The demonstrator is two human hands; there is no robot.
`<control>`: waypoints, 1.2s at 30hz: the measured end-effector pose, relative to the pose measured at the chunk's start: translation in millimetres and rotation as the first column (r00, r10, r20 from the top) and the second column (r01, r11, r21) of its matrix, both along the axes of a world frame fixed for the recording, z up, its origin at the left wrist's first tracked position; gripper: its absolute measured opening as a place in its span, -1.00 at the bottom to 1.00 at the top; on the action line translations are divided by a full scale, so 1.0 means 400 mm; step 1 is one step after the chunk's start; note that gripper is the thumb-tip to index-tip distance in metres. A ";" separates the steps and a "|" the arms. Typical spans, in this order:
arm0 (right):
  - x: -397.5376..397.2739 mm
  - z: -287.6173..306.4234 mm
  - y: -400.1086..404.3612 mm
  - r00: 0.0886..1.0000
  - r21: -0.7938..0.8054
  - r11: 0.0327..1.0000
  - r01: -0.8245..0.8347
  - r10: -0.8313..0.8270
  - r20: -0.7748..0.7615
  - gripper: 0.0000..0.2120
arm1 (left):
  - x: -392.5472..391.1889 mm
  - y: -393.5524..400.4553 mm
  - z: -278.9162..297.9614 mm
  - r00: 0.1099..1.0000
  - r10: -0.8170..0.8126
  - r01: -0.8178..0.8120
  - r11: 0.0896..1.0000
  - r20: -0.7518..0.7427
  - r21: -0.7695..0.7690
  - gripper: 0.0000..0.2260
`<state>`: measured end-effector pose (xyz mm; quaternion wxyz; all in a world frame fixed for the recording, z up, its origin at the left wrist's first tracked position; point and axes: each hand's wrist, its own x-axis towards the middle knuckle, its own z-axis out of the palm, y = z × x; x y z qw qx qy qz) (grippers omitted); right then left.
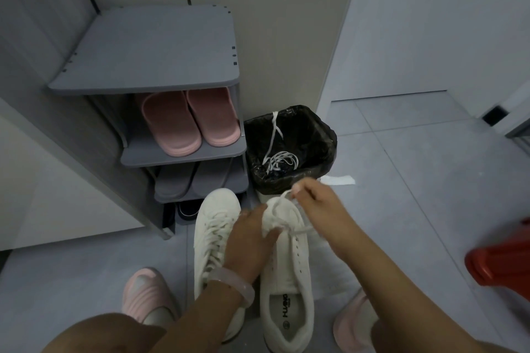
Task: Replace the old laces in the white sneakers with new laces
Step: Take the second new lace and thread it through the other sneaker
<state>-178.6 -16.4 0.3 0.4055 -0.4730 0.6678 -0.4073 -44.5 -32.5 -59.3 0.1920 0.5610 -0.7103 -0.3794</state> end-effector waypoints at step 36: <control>0.029 -0.024 0.029 0.933 0.120 0.993 0.012 -0.054 0.355 -0.80 | -0.059 -0.017 0.090 0.919 -0.030 0.184 0.915 -0.394 0.360 -0.69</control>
